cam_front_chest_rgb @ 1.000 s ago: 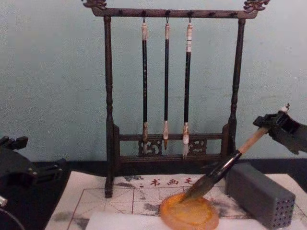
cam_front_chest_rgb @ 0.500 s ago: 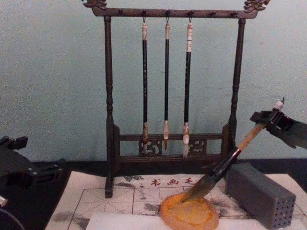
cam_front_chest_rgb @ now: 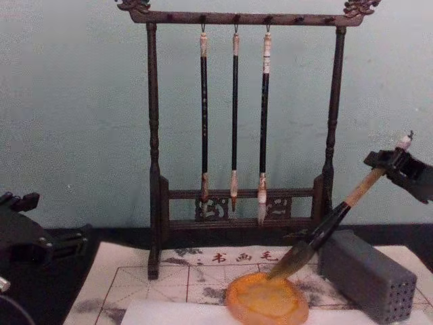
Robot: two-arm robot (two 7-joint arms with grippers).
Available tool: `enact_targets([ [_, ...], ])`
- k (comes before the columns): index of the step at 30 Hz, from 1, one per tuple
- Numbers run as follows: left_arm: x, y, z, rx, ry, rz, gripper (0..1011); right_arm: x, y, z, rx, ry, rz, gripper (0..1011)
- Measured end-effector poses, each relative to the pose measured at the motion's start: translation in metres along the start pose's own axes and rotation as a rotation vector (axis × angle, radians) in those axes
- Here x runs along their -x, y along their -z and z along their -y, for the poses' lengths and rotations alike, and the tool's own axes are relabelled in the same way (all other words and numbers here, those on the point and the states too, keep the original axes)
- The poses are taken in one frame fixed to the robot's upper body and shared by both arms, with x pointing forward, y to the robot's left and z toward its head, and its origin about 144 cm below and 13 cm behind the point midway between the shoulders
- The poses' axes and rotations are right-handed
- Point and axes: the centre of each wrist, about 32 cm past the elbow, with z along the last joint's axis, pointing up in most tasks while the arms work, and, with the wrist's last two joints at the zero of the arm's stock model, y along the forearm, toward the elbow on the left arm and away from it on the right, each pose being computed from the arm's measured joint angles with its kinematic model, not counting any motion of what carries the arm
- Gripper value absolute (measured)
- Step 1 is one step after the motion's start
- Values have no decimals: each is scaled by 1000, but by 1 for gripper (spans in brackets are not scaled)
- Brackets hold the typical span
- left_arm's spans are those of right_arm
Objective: Pick up the brush from the inkstone, write on the paper, then place the brush back to its original position.
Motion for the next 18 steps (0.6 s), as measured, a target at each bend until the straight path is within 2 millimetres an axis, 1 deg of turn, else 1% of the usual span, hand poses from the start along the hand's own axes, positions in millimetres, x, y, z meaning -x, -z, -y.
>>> enact_targets([
  [18,0,0,0,0,0,0,1001,5,-7,4,-27,-23,-16,187],
])
